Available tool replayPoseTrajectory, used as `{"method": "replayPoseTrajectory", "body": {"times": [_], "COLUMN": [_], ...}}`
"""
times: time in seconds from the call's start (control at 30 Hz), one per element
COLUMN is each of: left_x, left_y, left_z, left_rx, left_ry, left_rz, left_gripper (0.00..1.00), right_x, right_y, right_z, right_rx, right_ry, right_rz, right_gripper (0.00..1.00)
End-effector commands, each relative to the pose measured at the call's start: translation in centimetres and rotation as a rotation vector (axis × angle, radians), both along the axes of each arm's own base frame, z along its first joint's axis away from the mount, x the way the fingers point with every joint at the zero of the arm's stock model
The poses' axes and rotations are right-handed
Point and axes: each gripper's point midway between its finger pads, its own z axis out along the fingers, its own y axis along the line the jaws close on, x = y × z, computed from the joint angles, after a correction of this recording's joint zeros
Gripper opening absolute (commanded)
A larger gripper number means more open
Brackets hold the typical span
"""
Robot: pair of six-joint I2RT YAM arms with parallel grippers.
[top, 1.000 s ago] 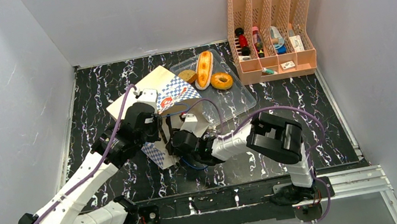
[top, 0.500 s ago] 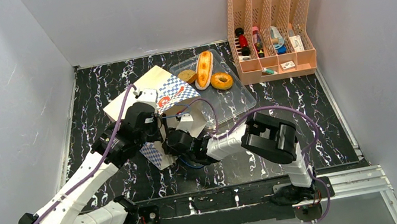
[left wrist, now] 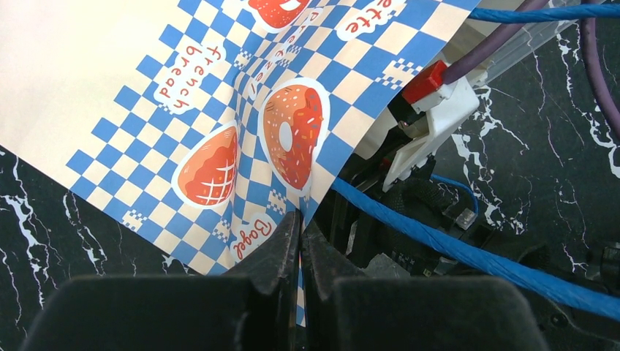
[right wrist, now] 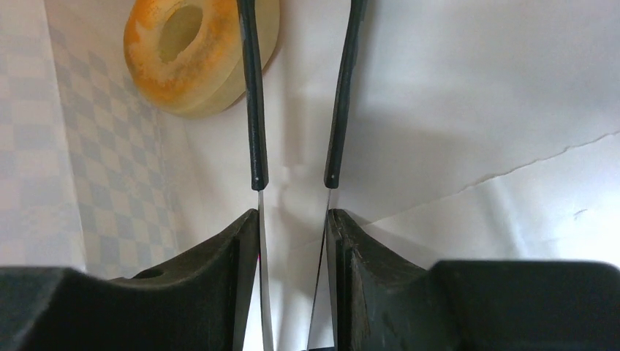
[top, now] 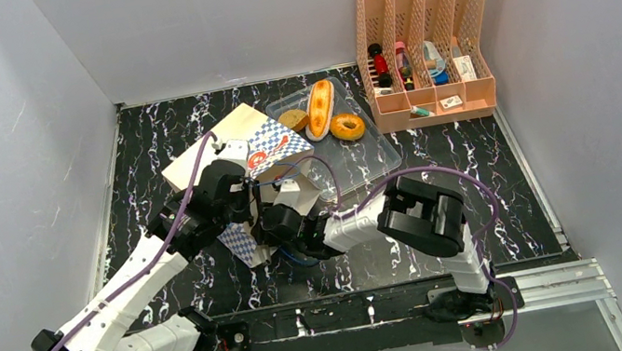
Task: Take the fake bread out of the paper bag
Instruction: Pick up the clamp from the paper bag.
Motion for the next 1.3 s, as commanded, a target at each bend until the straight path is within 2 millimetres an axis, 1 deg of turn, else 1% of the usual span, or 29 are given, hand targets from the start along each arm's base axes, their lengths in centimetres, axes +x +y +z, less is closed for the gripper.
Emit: {"method": "replayPoseTrajectory", "body": {"times": [0.0, 0.2, 0.37, 0.47, 0.57, 0.73, 0.93, 1.27], "left_x": [0.1, 0.1, 0.0, 0.0, -0.1, -0.4, -0.7, -1.1], "left_y": [-0.8, -0.7, -0.6, -0.4, -0.2, -0.2, -0.2, -0.6], "left_z": [0.5, 0.6, 0.6, 0.8, 1.1, 0.7, 0.5, 0.3], "left_rx": [-0.038, -0.033, -0.033, -0.032, -0.035, -0.04, -0.048, -0.064], "left_ry": [-0.007, -0.012, -0.014, -0.022, -0.031, -0.028, -0.025, -0.02], "left_rz": [-0.02, -0.021, -0.021, -0.016, -0.014, -0.025, -0.038, -0.073], "left_gripper": [0.0, 0.0, 0.0, 0.0, 0.0, 0.0, 0.0, 0.0], "right_x": [-1.8, -2.3, -2.8, -3.2, -3.4, -3.6, -2.8, -0.1], "right_y": [0.9, 1.4, 0.9, 0.4, 0.0, 0.4, 0.7, 1.2], "right_z": [-0.8, 0.0, -0.3, 0.9, 2.7, 5.3, 7.4, 9.5], "right_rx": [-0.003, 0.011, 0.011, 0.042, 0.081, 0.122, 0.182, 0.258], "right_ry": [0.015, 0.005, 0.01, -0.013, -0.02, -0.008, 0.029, 0.07], "right_rz": [0.071, 0.083, 0.074, 0.062, 0.054, 0.065, 0.063, 0.12], "right_gripper": [0.35, 0.35, 0.31, 0.31, 0.31, 0.31, 0.33, 0.34]}}
